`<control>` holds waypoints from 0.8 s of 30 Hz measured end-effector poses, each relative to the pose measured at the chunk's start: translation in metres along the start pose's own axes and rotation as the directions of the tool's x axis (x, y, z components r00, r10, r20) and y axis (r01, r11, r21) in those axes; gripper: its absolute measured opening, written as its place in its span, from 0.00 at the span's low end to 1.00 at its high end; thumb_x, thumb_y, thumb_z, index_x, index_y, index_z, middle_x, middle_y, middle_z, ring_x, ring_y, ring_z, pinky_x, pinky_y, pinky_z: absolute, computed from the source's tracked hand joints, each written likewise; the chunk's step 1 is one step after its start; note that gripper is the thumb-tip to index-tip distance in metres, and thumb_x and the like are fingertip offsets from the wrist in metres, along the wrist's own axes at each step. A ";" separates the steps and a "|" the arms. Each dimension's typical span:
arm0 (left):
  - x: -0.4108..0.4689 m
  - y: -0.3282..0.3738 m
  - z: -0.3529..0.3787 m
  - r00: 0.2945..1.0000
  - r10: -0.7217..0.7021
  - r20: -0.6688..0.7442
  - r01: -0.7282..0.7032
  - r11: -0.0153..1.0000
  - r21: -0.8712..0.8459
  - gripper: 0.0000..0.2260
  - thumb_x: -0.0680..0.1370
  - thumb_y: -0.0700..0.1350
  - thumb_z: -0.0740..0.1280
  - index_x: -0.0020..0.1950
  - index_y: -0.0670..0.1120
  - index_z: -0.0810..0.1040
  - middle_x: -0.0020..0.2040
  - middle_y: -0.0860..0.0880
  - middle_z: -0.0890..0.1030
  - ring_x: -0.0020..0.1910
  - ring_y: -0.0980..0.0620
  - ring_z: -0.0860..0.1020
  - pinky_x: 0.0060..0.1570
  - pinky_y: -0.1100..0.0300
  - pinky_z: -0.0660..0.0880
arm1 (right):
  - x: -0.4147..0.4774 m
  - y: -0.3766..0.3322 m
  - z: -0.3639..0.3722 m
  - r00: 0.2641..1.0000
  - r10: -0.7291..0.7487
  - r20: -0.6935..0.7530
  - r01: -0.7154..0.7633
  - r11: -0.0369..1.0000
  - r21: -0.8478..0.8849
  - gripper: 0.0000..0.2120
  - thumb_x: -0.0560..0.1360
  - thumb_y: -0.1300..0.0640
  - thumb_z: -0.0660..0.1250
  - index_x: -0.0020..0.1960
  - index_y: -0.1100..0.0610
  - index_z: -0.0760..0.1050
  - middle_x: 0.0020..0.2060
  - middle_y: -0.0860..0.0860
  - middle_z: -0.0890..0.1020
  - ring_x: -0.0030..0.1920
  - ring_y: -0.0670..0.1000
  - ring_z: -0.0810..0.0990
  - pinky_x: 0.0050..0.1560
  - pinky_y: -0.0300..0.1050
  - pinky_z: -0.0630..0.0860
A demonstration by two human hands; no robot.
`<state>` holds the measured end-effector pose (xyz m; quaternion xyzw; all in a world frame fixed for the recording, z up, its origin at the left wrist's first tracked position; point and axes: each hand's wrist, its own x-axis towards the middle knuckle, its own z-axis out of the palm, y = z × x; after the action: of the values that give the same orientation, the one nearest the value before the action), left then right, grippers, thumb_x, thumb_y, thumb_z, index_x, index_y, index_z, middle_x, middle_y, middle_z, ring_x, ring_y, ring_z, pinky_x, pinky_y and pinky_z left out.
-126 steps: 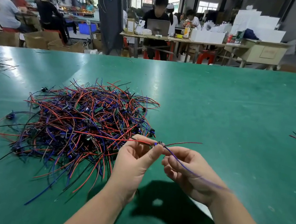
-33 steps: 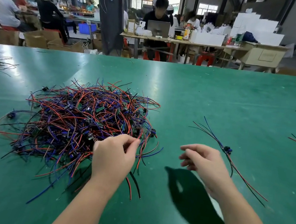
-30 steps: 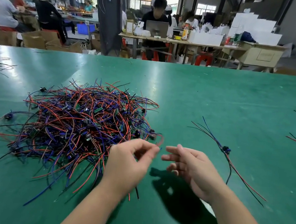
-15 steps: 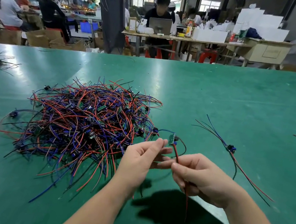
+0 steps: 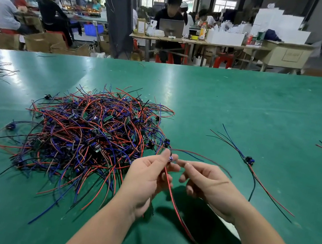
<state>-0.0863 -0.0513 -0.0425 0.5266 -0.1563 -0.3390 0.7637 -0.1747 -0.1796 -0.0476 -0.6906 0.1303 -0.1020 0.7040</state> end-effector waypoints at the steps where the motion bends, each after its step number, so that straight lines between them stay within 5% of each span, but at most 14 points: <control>1: -0.002 -0.001 0.001 0.998 -0.029 0.057 0.026 0.999 0.043 0.15 0.69 0.52 0.67 0.44 0.40 0.82 0.32 0.47 0.82 0.23 0.58 0.73 0.25 0.66 0.73 | 0.000 0.000 0.002 1.000 -0.020 -0.002 0.020 0.999 0.026 0.19 0.68 0.45 0.67 0.52 0.57 0.82 0.34 0.49 0.77 0.30 0.46 0.71 0.32 0.36 0.68; 7: -0.009 -0.013 0.009 0.956 -0.116 0.269 0.082 0.987 0.136 0.14 0.70 0.53 0.68 0.34 0.43 0.84 0.33 0.46 0.82 0.23 0.57 0.72 0.25 0.64 0.73 | 0.002 0.001 -0.005 1.000 -0.009 -0.026 0.014 0.975 0.224 0.15 0.62 0.49 0.72 0.45 0.56 0.85 0.28 0.51 0.77 0.29 0.48 0.68 0.34 0.40 0.65; 12: -0.010 -0.012 0.009 0.953 -0.165 0.253 0.140 0.983 0.115 0.11 0.69 0.51 0.69 0.39 0.43 0.82 0.37 0.44 0.84 0.22 0.58 0.73 0.25 0.64 0.75 | 0.003 0.001 -0.007 0.995 -0.011 -0.103 0.034 0.975 0.218 0.10 0.57 0.52 0.75 0.35 0.56 0.83 0.30 0.54 0.80 0.28 0.47 0.73 0.29 0.36 0.67; 18: -0.012 -0.015 0.011 0.960 -0.174 0.218 0.119 0.962 0.246 0.07 0.77 0.45 0.66 0.46 0.42 0.79 0.38 0.46 0.84 0.23 0.57 0.75 0.27 0.62 0.77 | 0.002 -0.002 -0.017 0.975 -0.062 -0.211 0.055 0.998 -0.038 0.05 0.65 0.60 0.74 0.34 0.58 0.78 0.26 0.51 0.78 0.26 0.45 0.73 0.28 0.35 0.68; 21: -0.013 -0.016 0.012 0.948 -0.206 0.245 0.130 0.947 0.292 0.05 0.78 0.41 0.66 0.45 0.41 0.80 0.40 0.46 0.83 0.26 0.56 0.77 0.28 0.64 0.76 | -0.002 -0.007 -0.026 0.987 0.037 -0.157 -0.037 0.999 0.002 0.05 0.68 0.64 0.72 0.36 0.62 0.77 0.25 0.52 0.75 0.25 0.46 0.71 0.27 0.34 0.68; 24: -0.017 -0.019 0.012 0.918 -0.282 0.279 0.177 0.920 0.349 0.04 0.77 0.40 0.68 0.45 0.40 0.80 0.40 0.46 0.83 0.30 0.55 0.79 0.30 0.65 0.77 | -0.003 -0.015 -0.046 0.953 0.116 -0.281 -0.082 0.988 0.129 0.04 0.73 0.66 0.67 0.40 0.62 0.75 0.27 0.51 0.74 0.25 0.43 0.72 0.26 0.32 0.70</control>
<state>-0.1121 -0.0517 -0.0529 0.5942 -0.2679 -0.4796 0.5875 -0.1915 -0.2222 -0.0326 -0.6191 0.2596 -0.1732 0.7206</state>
